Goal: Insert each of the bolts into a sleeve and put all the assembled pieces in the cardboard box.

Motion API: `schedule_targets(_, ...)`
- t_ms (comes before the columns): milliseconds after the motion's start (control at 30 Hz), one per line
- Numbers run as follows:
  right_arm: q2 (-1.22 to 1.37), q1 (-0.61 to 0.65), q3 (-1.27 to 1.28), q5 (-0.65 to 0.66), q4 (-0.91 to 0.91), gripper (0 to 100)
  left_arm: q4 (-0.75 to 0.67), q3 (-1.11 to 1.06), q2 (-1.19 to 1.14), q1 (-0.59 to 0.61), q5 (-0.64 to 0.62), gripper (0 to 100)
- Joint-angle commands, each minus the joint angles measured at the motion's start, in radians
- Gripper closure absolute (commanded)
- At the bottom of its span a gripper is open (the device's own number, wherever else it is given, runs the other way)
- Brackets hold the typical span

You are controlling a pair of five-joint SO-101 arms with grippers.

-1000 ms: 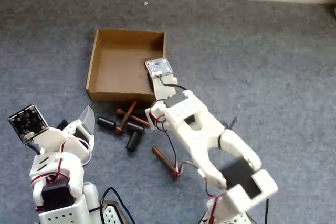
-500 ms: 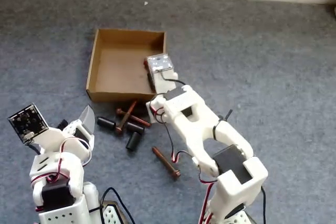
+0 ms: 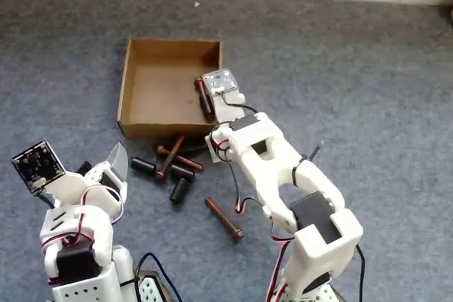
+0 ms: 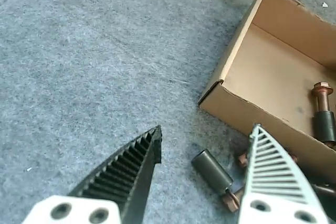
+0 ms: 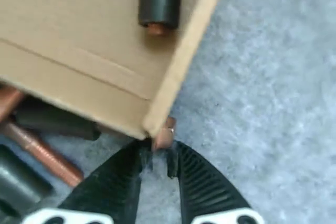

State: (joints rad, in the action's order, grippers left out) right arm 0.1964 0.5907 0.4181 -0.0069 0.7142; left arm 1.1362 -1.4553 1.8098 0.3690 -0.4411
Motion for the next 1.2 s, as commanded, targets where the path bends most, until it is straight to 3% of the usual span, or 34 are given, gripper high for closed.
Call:
schedule_targets(0, -0.206, 0.004, 0.007, 0.072, -0.01, 99.3, -0.023, 0.004, 0.005, 0.007, -0.006, 73)
schedule_targets(300, -0.648, 0.004, 0.147, 0.203, -0.005, 99.3, -0.023, 0.004, 0.005, 0.007, -0.006, 73)
schedule_targets(500, -0.757, 0.015, 0.225, 0.204, -0.005, 98.9, -0.023, 0.004, 0.005, 0.007, -0.006, 73)
schedule_targets(633, -0.699, 0.028, 0.255, 0.199, -0.008, 98.1, -0.023, 0.004, 0.005, 0.007, -0.006, 73)
schedule_targets(833, -0.478, 0.03, 0.24, 0.063, -0.012, 86.3, -0.023, 0.004, 0.005, 0.007, -0.006, 73)
schedule_targets(1167, -0.124, 0.027, -0.044, -0.172, -0.024, 86.3, -0.023, 0.004, 0.005, 0.007, -0.006, 73)
